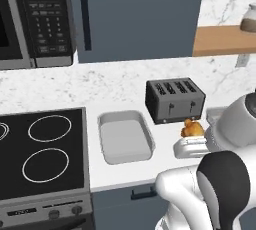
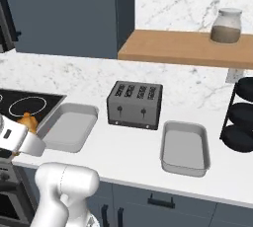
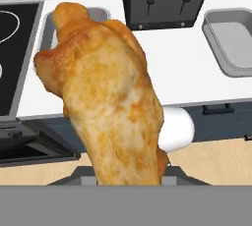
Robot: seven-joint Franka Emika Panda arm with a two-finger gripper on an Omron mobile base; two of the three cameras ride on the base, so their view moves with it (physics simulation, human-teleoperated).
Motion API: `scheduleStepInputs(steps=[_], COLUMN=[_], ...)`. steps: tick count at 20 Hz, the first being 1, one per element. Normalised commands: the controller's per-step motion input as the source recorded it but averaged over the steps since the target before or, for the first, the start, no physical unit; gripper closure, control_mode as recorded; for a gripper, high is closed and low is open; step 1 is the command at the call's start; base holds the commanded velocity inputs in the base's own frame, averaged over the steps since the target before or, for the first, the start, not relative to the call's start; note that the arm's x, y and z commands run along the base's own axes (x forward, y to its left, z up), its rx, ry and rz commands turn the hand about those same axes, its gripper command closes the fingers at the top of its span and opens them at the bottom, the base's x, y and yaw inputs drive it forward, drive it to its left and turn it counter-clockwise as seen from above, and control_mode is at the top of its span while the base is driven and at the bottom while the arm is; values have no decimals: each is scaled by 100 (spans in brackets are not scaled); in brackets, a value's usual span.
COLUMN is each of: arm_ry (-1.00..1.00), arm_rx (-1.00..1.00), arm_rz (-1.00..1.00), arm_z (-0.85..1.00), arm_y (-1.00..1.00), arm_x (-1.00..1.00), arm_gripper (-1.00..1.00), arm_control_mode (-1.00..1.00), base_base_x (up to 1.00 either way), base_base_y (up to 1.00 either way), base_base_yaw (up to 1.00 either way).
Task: Place one lemon wedge and one chicken drumstick in each tupperware on the nearby counter, to pack two identical lunches.
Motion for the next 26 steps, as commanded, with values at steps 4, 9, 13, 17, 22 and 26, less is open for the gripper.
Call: scheduleStepInputs(steps=[4,9,13,17,22,26], arm_ry=[0,0,3,3,13,28], arm_rx=[0,0,1,4,4,3], arm_rz=[0,1,20,22,15,-8], arm_z=[0,0,-15,-22,-37,-80], arm_y=[0,1,-14,-7,1,0], arm_x=[0,9,51,88,100,100], arm_gripper=[100,100,100,100,100,100], arm_control_mode=[100,-100,-100,-100,-100,-100], base_base_x=[38,34,0,0,0,0], base_base_y=[96,51,0,0,0,0], base_base_yaw=[-11,-3,0,0,0,0])
